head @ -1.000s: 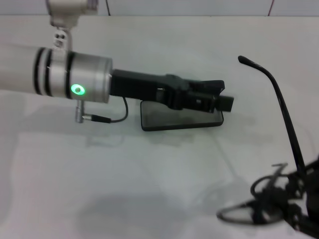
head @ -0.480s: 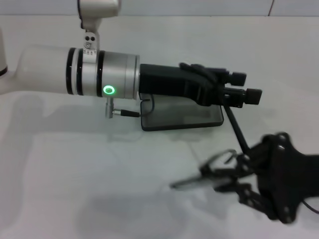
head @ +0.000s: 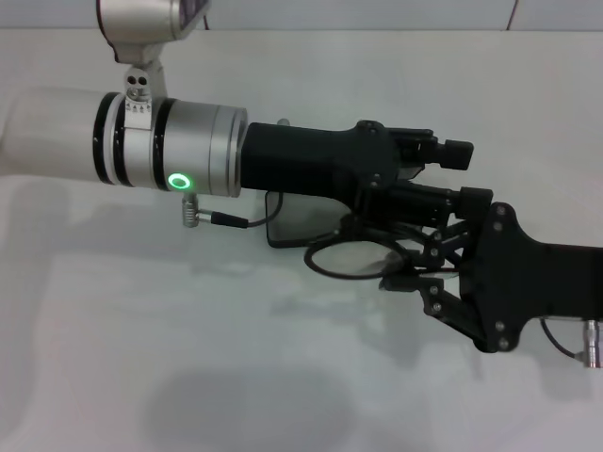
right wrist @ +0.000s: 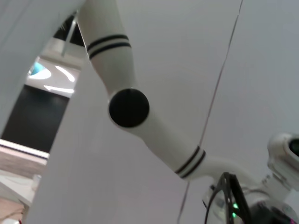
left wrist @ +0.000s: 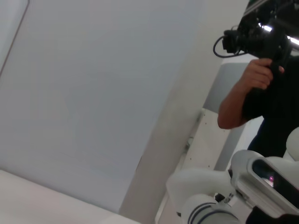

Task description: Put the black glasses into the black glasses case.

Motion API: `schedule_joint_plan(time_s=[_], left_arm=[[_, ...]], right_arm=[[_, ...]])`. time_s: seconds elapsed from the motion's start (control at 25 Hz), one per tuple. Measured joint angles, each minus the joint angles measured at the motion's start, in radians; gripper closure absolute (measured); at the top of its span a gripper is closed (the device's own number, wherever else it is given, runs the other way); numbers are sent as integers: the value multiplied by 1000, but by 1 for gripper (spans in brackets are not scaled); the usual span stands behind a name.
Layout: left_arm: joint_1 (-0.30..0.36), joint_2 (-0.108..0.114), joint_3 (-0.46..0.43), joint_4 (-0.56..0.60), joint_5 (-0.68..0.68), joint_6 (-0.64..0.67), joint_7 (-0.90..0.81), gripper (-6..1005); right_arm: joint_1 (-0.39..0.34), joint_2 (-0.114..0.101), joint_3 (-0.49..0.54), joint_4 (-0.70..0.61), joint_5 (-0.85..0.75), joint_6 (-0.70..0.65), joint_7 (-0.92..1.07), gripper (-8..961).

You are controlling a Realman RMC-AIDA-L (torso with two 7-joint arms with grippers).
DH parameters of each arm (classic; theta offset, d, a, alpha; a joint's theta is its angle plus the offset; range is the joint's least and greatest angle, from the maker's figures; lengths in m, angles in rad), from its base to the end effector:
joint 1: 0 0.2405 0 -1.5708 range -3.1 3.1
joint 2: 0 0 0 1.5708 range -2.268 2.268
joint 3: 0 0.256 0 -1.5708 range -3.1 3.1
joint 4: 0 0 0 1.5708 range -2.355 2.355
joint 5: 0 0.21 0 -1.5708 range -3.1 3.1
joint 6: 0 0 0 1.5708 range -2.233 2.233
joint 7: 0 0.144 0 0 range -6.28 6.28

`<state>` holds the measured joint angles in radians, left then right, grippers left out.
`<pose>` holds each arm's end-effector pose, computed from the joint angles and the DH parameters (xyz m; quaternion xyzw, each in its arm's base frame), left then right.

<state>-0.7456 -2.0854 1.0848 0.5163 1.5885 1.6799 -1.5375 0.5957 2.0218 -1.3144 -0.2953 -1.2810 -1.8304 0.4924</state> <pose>-0.1411 0.3341 -0.0413 0.9199 0.1710 0.3400 0.0952 0.2000 0.2797 -0.0341 -0.8847 -0.1668 0.4302 0.0665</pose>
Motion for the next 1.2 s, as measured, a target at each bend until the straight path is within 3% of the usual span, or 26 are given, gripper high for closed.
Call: schedule_joint_plan(time_s=[0.28, 0.52, 0.64, 0.8, 1.2], left_arm=[[-6, 1, -18, 9, 6, -8, 32, 230], [25, 26, -204, 10, 0, -26, 110, 230], [43, 40, -271, 11, -1, -41, 119, 230], [59, 53, -285, 12, -2, -54, 121, 230], [53, 50, -283, 12, 2, -63, 121, 230]], right_arm=[[-4, -1, 0, -15, -2, 53, -4, 859], [-30, 6, -25, -81, 14, 327, -11, 858], [-27, 6, -104, -117, 83, 452, -6, 858], [-37, 6, -271, -229, 174, 668, 6, 859], [-50, 6, -559, -417, 190, 1053, 98, 835]])
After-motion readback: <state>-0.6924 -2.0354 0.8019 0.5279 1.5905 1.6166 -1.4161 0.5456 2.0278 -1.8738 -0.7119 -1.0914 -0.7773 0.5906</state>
